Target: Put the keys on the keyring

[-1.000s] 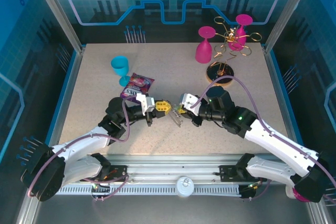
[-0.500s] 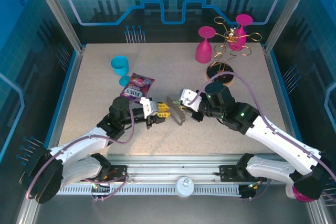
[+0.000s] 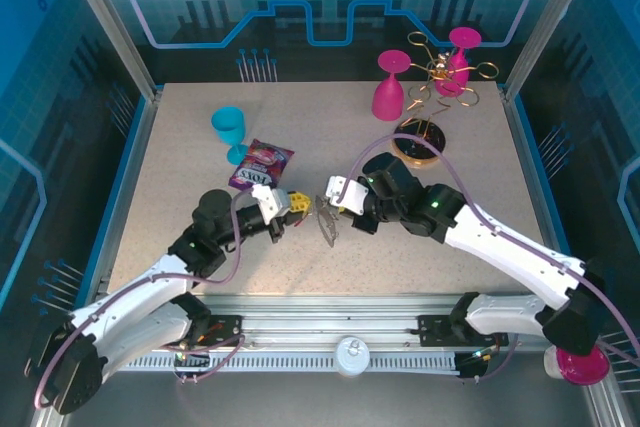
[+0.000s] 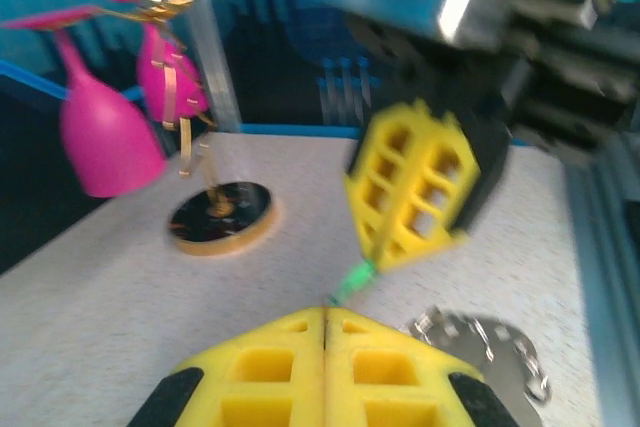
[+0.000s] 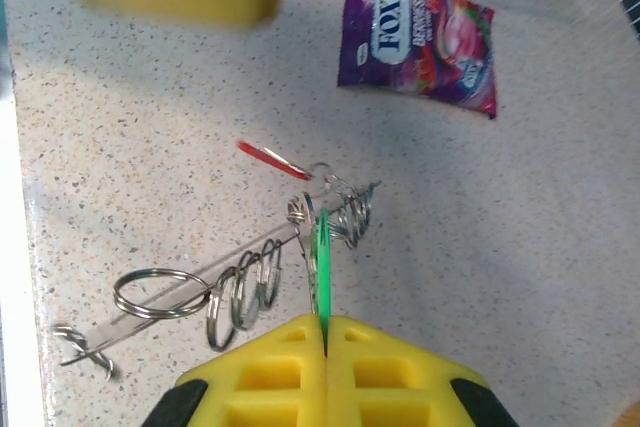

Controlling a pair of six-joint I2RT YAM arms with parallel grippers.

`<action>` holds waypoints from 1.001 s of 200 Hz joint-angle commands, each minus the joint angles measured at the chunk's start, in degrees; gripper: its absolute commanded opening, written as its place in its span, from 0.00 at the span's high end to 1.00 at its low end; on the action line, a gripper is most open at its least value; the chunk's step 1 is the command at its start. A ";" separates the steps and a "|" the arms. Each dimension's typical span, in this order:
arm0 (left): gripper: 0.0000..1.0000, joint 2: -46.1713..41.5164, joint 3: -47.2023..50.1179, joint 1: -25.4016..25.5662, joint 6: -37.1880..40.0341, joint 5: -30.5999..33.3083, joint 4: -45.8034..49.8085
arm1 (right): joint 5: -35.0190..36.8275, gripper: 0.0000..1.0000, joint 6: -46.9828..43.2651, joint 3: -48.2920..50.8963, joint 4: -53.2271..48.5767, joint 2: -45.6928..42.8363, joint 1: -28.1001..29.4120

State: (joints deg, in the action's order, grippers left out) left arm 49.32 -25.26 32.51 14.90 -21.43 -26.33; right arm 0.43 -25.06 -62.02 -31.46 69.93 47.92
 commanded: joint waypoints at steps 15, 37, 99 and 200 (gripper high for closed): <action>0.96 -4.14 2.21 -0.37 -9.00 25.24 -4.32 | -3.52 1.00 3.41 0.04 6.73 5.81 2.25; 0.94 -5.88 2.70 -0.43 -12.48 35.01 -3.14 | -3.88 1.00 3.64 0.86 9.50 9.90 2.44; 0.92 -7.58 4.03 -0.94 -16.17 48.32 1.51 | 3.61 1.00 -1.80 3.77 7.07 18.22 1.47; 0.76 -5.04 5.49 -3.83 -16.81 59.97 6.07 | 17.70 0.74 -1.91 8.49 -1.85 22.27 0.06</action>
State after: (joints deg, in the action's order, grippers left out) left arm 43.81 -20.88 29.89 -1.56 34.76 -21.02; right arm 15.00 -27.40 -53.82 -30.74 92.82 48.66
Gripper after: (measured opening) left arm 0.190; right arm 0.095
